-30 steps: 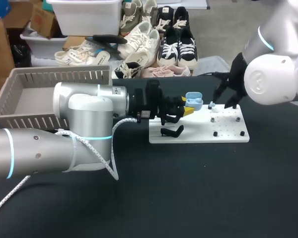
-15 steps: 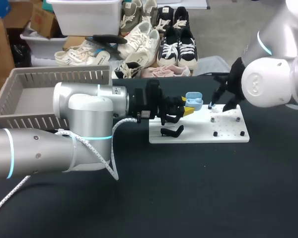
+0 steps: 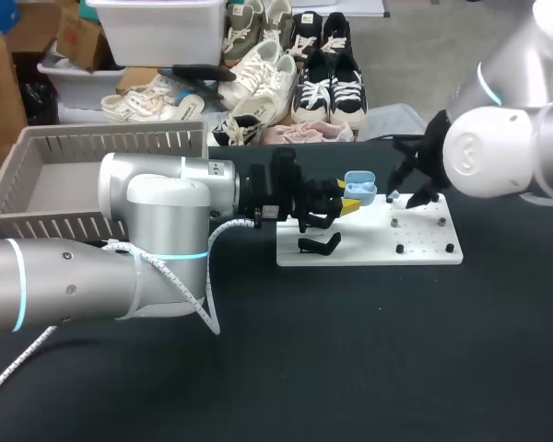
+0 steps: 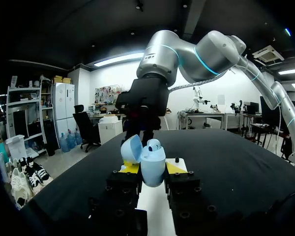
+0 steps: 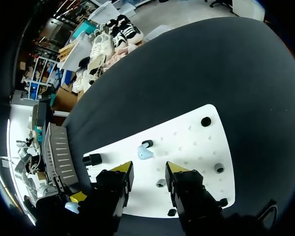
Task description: Pick up each earbud case from the left stands, insert the matching earbuds, close the lid, and place the case in the box.
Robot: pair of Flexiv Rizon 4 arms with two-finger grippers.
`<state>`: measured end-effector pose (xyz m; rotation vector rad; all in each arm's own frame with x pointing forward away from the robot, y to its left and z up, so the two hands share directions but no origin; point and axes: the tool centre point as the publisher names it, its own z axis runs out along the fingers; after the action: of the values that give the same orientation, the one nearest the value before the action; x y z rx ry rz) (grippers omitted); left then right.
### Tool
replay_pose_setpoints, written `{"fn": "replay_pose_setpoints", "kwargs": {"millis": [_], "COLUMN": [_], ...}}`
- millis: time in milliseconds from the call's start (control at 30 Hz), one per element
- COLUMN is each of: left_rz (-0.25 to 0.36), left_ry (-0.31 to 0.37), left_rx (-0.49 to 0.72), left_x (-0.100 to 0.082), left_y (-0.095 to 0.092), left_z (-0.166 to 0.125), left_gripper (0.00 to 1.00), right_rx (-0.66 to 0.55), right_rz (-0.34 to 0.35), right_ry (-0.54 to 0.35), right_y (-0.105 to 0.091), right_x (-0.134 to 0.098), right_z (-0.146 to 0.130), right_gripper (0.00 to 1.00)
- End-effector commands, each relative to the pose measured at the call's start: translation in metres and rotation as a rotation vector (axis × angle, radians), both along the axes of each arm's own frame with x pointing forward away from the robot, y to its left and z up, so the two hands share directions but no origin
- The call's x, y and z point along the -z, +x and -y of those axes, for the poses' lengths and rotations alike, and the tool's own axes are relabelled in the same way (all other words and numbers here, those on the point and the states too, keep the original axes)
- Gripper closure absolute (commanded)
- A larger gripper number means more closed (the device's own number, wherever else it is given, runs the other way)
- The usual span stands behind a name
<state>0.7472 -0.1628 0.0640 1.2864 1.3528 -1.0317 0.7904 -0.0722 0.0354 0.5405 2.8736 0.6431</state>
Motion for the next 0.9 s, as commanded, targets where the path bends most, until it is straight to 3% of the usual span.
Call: {"fn": "replay_pose_setpoints", "kwargs": {"millis": [33,900], "left_rz": [0.002,0.002], "left_ry": [-0.002,-0.002], "left_rx": [-0.004,-0.004], "left_x": [0.0006,0.0006], "left_y": [-0.0007,-0.0007], "left_z": [0.0001,0.0001], "left_gripper": [1.00,1.00], "right_rx": [0.004,0.006], "right_rz": [-0.004,0.006], "right_ry": [0.011,-0.020], "right_y": [0.0037,0.0109], "right_x": [0.0016,0.0046], "right_z": [-0.0021,-0.0013], "right_gripper": [0.60,0.60]}}
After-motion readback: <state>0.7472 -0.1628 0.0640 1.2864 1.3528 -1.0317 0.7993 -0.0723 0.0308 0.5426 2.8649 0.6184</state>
